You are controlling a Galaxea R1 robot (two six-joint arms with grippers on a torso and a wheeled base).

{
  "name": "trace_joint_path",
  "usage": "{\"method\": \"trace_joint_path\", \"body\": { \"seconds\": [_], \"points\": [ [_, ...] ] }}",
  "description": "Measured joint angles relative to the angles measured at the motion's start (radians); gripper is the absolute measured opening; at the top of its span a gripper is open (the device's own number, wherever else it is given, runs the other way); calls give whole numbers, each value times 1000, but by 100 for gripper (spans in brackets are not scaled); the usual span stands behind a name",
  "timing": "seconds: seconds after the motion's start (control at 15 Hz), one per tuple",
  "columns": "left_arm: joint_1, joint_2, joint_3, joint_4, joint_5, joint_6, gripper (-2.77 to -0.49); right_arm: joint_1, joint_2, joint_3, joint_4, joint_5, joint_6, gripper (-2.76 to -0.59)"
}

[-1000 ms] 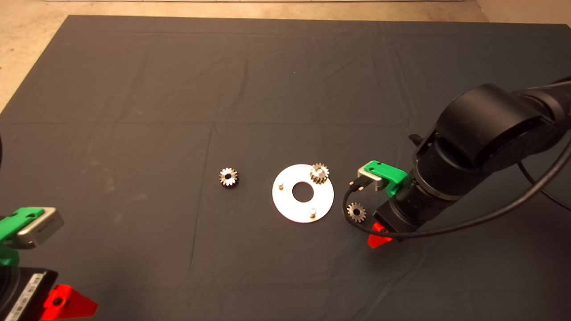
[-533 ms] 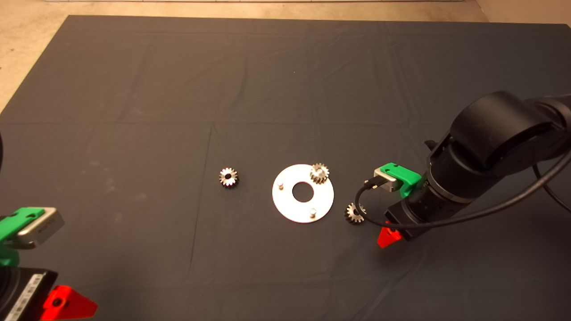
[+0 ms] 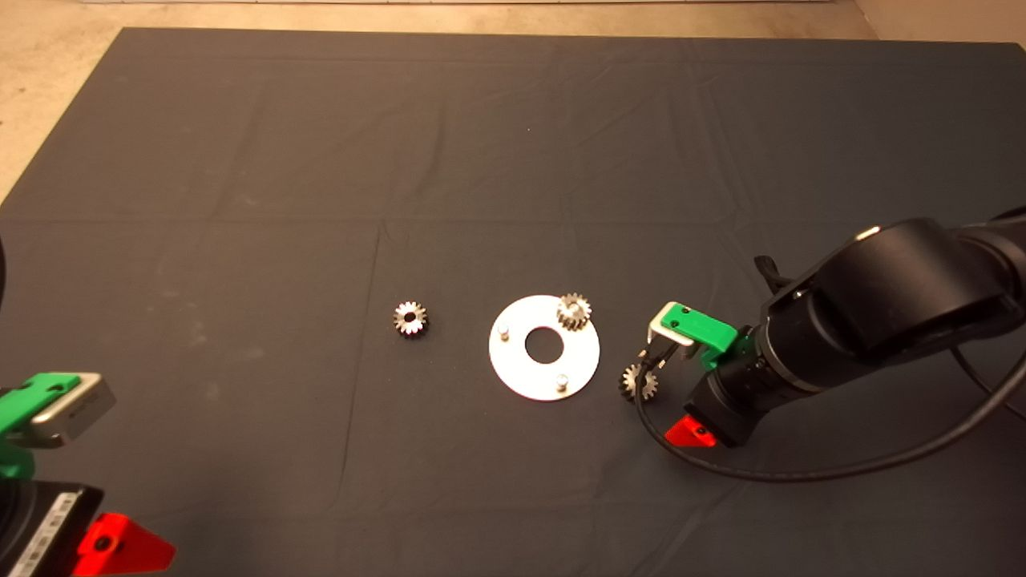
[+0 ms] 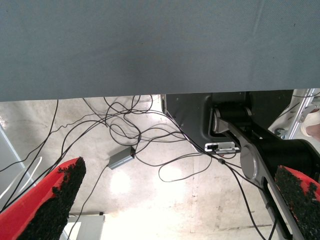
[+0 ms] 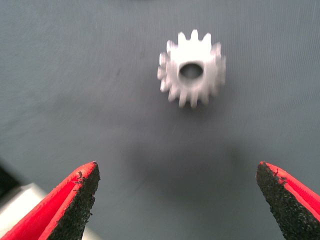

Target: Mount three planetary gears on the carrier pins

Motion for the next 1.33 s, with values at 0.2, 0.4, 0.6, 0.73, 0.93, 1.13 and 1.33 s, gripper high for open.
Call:
{"method": "trace_joint_path", "body": {
  "seconds": [0.2, 0.4, 0.6, 0.73, 0.93, 1.13, 1.33],
  "points": [
    [0, -24, 0, 0, 0, 0, -51, -47, -1, -2, -93, 0, -85, -103],
    [0, -41, 0, -3, 0, 1, -51, -66, 0, -14, -139, 0, -103, -103],
    [0, -47, 0, -4, 0, 1, -51, -70, 1, -27, -160, 0, -106, -111],
    [0, -47, 0, -7, 0, 7, -51, -76, 1, -30, -165, 1, -106, -116],
    [0, -46, 0, -7, 0, 8, -51, -83, 1, -37, -167, 1, -106, -126],
    [0, -47, 0, -9, 0, 9, -51, -83, 1, -47, -171, 0, -106, -140],
    [0, -50, 0, -11, 0, 10, -51, -84, 1, -48, -173, 1, -106, -140]
  ]
}}
